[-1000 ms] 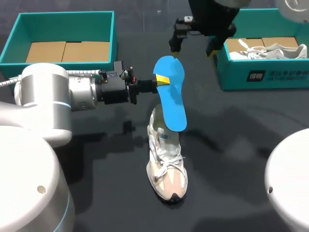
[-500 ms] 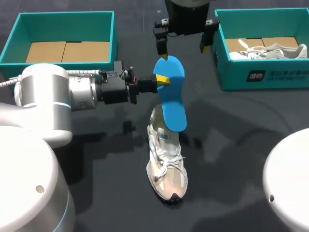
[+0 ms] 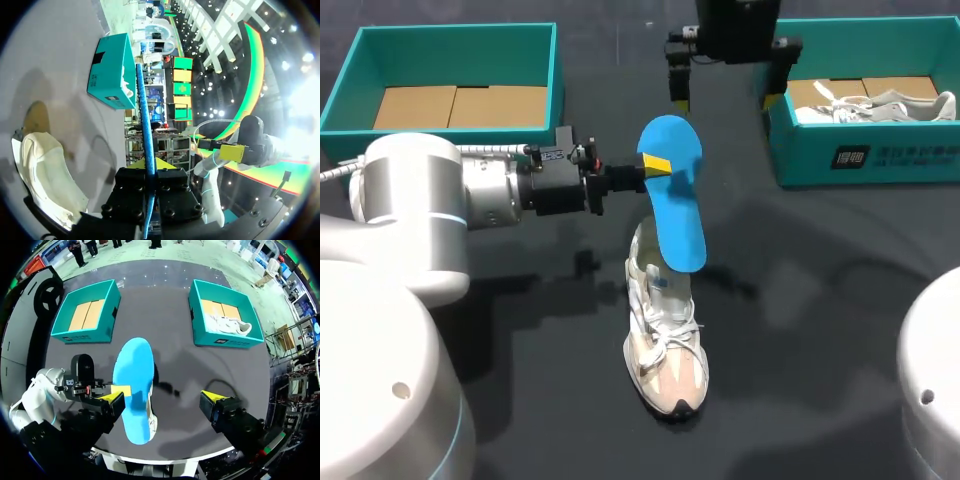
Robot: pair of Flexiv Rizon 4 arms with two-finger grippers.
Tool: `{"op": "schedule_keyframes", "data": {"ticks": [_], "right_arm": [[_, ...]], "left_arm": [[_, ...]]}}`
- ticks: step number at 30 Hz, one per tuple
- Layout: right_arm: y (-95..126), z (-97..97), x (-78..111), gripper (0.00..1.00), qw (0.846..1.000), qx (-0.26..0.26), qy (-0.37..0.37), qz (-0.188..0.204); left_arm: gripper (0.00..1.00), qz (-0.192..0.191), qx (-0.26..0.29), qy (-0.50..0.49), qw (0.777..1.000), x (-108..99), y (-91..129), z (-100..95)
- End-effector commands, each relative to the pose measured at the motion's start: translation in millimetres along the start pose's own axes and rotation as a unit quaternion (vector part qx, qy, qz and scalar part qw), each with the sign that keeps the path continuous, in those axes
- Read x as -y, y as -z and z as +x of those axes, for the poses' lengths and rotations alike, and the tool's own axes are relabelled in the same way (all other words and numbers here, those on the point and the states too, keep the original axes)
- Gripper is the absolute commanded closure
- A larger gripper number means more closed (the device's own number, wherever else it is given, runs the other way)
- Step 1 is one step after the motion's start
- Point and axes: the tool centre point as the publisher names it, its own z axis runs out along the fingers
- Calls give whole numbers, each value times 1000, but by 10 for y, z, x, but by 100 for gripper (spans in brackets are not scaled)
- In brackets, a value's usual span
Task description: Take the shoe out of the shoebox, open the shoe tongue, remove and reinsert the insole, then place the shoe into the shoebox
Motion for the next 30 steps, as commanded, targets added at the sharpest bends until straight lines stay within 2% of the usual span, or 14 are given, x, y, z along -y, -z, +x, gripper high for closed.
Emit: {"op": "schedule_keyframes", "data": {"ticks": [1, 9, 17, 25, 30], "right_arm": [[-21, -247, 58, 0, 986, -168, -11, -12], [-107, -284, 48, 0, 967, -255, -24, -10], [-202, -392, 66, 0, 946, -318, -54, -2], [-361, -472, 100, 0, 905, -416, -89, 10], [-462, -525, 155, 0, 871, -478, -111, 3]], "left_arm": [[100, 0, 1, 0, 1000, -9, 9, 1], [100, 0, 1, 0, 1000, -9, 9, 1], [100, 0, 1, 0, 1000, -9, 9, 1], [100, 0, 1, 0, 1000, -9, 9, 1], [100, 0, 1, 0, 1000, -9, 9, 1]]}}
